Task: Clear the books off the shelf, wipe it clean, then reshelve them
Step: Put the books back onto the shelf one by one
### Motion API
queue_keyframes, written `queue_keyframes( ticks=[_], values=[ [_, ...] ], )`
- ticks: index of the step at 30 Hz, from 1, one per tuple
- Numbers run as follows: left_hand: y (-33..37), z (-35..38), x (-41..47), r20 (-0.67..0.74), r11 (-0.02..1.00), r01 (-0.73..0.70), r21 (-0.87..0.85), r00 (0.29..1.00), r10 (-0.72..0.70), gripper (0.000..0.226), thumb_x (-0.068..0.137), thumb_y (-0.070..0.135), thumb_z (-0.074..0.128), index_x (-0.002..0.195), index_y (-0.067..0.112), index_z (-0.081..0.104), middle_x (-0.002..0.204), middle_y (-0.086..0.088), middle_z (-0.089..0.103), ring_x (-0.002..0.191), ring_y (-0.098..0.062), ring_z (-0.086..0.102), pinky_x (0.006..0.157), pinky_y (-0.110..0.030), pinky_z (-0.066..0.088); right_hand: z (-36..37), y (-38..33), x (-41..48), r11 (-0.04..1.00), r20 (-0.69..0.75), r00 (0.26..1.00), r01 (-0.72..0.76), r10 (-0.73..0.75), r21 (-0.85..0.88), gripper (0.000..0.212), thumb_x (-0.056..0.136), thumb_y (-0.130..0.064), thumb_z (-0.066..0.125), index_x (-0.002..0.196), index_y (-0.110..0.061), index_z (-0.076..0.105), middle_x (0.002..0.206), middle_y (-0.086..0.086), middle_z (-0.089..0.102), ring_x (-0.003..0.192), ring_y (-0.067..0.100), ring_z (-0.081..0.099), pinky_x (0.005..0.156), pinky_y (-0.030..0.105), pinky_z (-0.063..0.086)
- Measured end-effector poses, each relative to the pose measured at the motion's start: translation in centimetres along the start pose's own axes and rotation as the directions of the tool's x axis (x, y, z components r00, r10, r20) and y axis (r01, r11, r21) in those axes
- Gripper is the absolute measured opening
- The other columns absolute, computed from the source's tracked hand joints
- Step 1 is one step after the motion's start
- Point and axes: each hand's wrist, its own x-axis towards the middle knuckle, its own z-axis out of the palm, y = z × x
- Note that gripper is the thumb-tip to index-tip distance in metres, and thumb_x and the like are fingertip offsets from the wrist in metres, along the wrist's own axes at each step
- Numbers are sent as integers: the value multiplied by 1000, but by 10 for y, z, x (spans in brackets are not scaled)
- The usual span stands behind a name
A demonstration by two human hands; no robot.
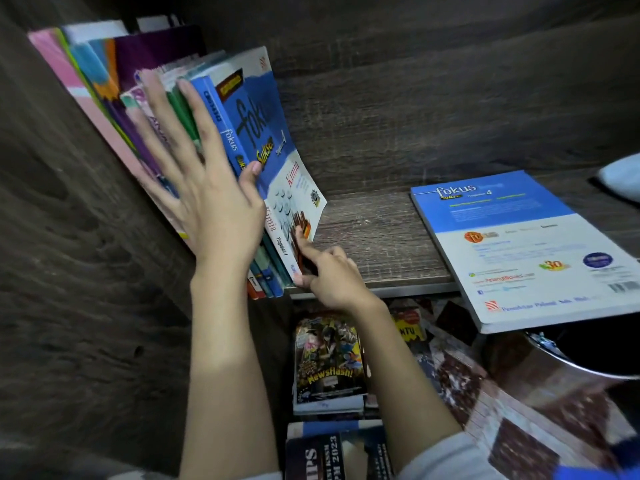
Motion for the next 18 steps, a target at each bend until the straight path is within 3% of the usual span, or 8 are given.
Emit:
queue_keyframes(
  ticks=[4, 8, 15, 18],
  values=[
    [1, 2, 1, -10, 1000, 8, -5, 1000, -8, 82, 90, 26, 53, 151, 13, 0, 155, -24, -6, 143, -41, -8, 111, -60, -4, -3, -1, -5, 996, 4, 999, 54, -54, -64, 73, 97, -28, 50, 150, -38, -1, 145, 7, 36, 129, 26, 32, 106, 33, 25],
    [3, 1, -1, 7, 1000, 22, -17, 1000, -22, 81, 91, 26, 52, 151, 13, 0, 155, -23, -7, 143, -40, -9, 111, -58, -6, 0, -4, -7, 991, -54, 995, 77, -83, -106, 73, 97, -31, 50, 151, -36, 1, 145, 3, 38, 127, 23, 35, 102, 31, 26],
    [5, -1, -6, 38, 999, 43, -10, 998, -43, 79, 92, 22, 51, 151, 17, -2, 156, -20, -10, 143, -38, -11, 111, -57, -5, 23, 1, 0, 989, -284, 956, 24, -66, -148, 66, 93, -32, 56, 149, -28, 23, 134, 5, 55, 125, 22, 39, 98, 35, 31],
    [6, -1, -11, 66, 999, 50, -8, 997, -50, 80, 93, 18, 51, 151, 20, -4, 156, -17, -13, 143, -36, -14, 111, -59, -5, 25, 6, 0, 985, -282, 957, 27, -74, -169, 60, 93, -34, 56, 146, -24, 31, 136, 3, 54, 126, 21, 39, 99, 34, 30]
  ],
)
